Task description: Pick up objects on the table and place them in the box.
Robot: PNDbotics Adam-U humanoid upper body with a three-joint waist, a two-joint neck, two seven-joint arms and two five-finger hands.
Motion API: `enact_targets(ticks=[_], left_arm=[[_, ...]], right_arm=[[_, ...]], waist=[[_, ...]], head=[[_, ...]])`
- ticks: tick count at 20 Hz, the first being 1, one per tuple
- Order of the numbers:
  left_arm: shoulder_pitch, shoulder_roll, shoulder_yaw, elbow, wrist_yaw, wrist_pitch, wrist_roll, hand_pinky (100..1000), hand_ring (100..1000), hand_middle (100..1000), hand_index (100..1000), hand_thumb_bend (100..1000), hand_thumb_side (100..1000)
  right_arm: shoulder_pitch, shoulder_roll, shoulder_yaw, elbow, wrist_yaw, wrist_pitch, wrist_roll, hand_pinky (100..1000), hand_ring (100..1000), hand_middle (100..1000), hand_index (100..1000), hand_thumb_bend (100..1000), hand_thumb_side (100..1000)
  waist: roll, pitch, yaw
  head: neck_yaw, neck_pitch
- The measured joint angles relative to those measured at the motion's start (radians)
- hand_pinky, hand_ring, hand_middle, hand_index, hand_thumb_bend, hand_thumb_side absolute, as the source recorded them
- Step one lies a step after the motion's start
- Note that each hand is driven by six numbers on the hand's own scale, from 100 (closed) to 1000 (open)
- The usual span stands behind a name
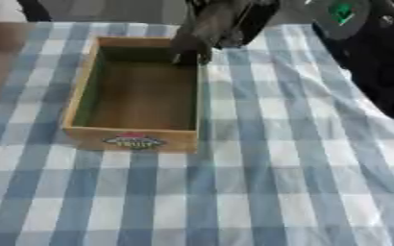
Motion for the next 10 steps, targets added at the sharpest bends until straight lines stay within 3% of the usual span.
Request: enact_targets(ticks=[10], left_arm=[[-0.015,-0.002,-0.006,0.000,0.005,-0.002,-0.006,828,839,784,787,100,622]], right_arm=[[-0.033,0.115,-0.090,0.140,0.118,-0.013,-0.013,836,858,399,427,100,100]], waist=[[-0.012,0.027,0.034]], head=[[-0.028,-0.026]])
